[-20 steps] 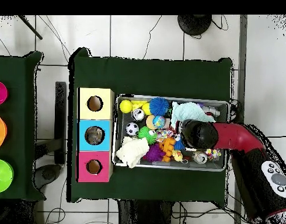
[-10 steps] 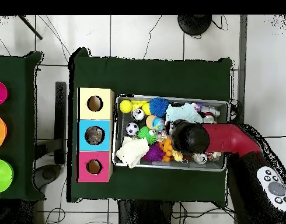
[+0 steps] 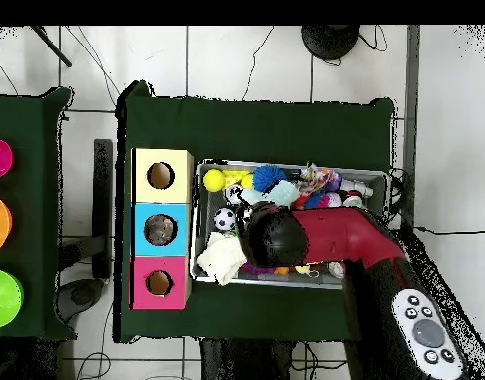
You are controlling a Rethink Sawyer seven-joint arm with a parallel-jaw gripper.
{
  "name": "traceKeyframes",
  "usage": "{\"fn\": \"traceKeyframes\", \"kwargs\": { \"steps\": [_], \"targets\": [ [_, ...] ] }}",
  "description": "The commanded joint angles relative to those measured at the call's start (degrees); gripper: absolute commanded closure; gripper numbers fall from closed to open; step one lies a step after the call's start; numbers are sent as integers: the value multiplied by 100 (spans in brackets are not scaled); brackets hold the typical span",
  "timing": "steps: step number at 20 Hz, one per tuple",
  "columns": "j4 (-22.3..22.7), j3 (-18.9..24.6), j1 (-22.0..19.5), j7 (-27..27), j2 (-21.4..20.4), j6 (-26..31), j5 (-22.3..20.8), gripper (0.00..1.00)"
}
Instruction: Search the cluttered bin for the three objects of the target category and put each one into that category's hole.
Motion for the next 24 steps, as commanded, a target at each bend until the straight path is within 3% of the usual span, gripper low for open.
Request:
{"fn": "traceKeyframes", "kwargs": {
  "steps": [1, 8, 24],
  "targets": [
    [582, -249, 445, 908, -314, 621, 491, 100],
    [706, -489, 675, 852, -333, 434, 695, 100],
    [446, -529, 192, 227, 390, -145, 311, 100]
  ]
}}
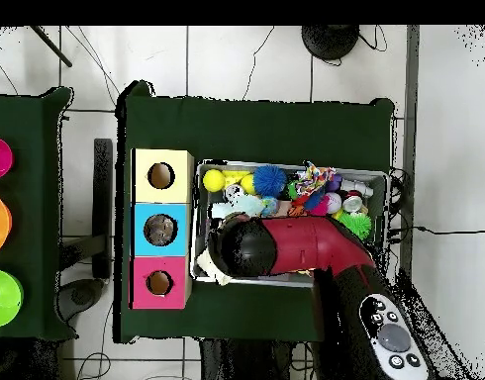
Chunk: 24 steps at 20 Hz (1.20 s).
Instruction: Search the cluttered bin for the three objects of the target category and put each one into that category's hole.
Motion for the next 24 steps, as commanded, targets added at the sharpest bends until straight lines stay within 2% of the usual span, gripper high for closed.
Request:
{"fn": "traceKeyframes", "kwargs": {
  "steps": [1, 4, 9, 10, 13, 18, 24],
  "targets": [
    [133, -228, -303, 215, 513, -175, -226, 100],
    [255, -229, -322, 254, 459, -264, -257, 100],
    [188, -284, -234, 291, 438, -258, -299, 100],
    [153, -283, -233, 306, 466, -247, -256, 0],
    [27, -344, -159, 371, 446, -201, -274, 0],
    [140, -349, -167, 368, 334, -114, -195, 0],
    [-100, -319, -144, 274, 404, 102, -120, 0]
  ]
}}
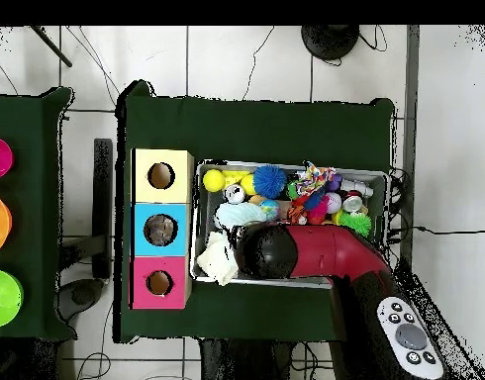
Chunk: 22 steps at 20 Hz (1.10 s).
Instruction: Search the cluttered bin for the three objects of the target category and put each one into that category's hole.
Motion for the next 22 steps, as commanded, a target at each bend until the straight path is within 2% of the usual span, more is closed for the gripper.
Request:
{"fn": "traceKeyframes", "kwargs": {
  "steps": [1, 13, 22],
  "targets": [
    [-244, -16, -29, 144, 149, 200, -77, 0],
    [-2052, 267, -557, -1185, 1132, 940, -471, 0],
    [-2699, 526, -754, -1573, 1470, 1266, -680, 0]
  ]
}}
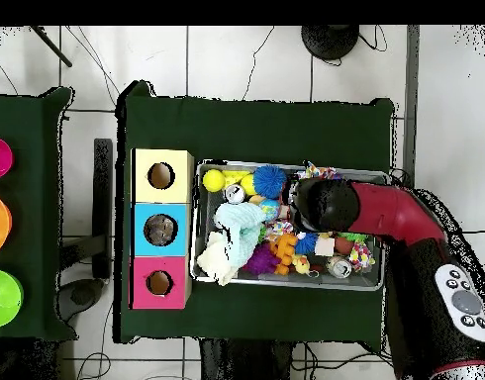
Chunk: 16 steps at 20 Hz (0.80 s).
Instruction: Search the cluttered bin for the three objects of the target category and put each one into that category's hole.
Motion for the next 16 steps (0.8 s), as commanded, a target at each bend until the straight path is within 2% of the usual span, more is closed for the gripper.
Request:
{"fn": "traceKeyframes", "kwargs": {
  "steps": [1, 8, 16],
  "targets": [
    [-868, 510, -159, -1591, 515, 825, -374, 0],
    [-1108, 608, -213, -1611, 747, 814, -540, 0],
    [-903, 623, -224, -1359, 839, 484, -707, 0]
  ]
}}
